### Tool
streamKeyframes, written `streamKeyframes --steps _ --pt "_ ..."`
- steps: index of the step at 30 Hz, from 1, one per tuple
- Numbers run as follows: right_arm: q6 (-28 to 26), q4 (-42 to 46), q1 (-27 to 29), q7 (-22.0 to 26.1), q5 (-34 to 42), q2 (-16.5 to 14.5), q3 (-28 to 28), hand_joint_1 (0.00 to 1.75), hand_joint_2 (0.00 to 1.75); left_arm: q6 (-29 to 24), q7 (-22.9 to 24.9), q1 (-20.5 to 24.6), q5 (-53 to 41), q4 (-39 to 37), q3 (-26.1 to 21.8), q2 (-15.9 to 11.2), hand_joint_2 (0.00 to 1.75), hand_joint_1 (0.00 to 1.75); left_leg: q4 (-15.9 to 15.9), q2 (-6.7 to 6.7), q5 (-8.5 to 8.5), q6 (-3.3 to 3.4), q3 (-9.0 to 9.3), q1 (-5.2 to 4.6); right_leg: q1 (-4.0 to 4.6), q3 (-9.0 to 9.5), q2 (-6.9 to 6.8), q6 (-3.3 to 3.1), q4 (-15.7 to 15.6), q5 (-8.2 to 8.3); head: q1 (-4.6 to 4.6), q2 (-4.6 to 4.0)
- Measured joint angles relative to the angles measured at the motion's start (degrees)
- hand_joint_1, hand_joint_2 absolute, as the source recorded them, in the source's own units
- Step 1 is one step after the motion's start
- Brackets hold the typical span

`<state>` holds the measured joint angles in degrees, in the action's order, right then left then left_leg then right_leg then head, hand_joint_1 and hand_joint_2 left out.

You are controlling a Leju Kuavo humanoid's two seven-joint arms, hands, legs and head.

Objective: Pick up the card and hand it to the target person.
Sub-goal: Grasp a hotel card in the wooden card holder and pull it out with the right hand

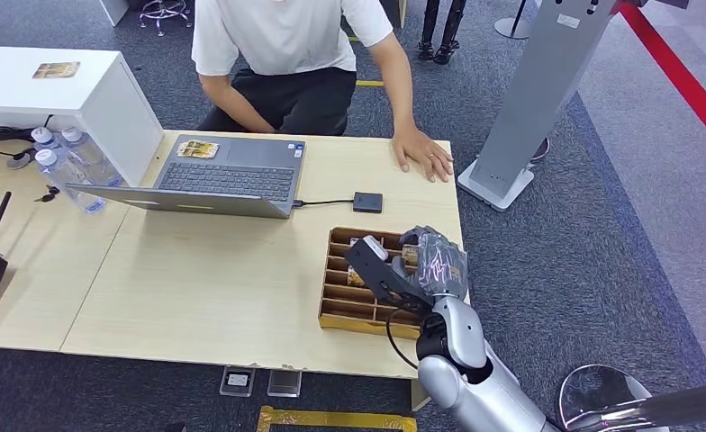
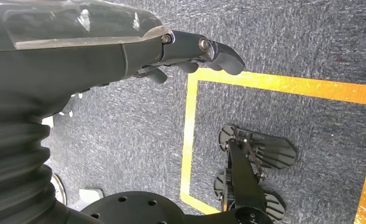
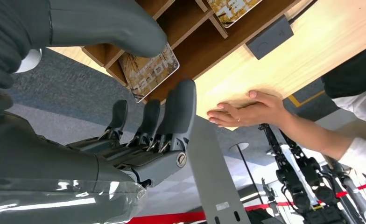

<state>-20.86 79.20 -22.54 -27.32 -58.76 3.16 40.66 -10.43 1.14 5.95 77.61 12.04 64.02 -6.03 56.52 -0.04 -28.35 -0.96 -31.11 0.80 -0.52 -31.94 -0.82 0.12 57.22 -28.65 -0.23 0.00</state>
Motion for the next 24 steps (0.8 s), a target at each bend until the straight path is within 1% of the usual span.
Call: streamKeyframes --steps 8,15,24 --pt "-0.12 -1.71 -0.13 -0.11 0.41 -0.02 -0.01 0.97 1.75 0.02 0.02 0.0 -0.02 0.0 0.0 0.0 1.75 0.0 0.0 0.0 0.0 0.0 0.0 0.0 0.0 0.0 0.0 0.0 0.0 0.0 0.0 0.0" --pt "-1.13 -2.96 -0.33 0.04 0.51 -0.04 -0.01 0.92 1.75 0.15 -0.01 0.0 -0.03 0.0 0.0 0.0 1.75 0.0 0.0 0.0 0.0 0.0 0.0 0.0 0.0 0.0 0.0 0.0 0.0 0.0 -0.01 0.0" --pt "-3.0 -3.74 -0.36 0.01 0.66 -0.01 -0.43 0.97 1.75 0.17 -0.02 0.0 -0.12 0.0 0.0 0.0 1.75 0.0 0.0 0.0 0.0 0.0 0.02 0.0 0.0 0.0 0.0 0.0 0.0 0.0 0.01 0.0"
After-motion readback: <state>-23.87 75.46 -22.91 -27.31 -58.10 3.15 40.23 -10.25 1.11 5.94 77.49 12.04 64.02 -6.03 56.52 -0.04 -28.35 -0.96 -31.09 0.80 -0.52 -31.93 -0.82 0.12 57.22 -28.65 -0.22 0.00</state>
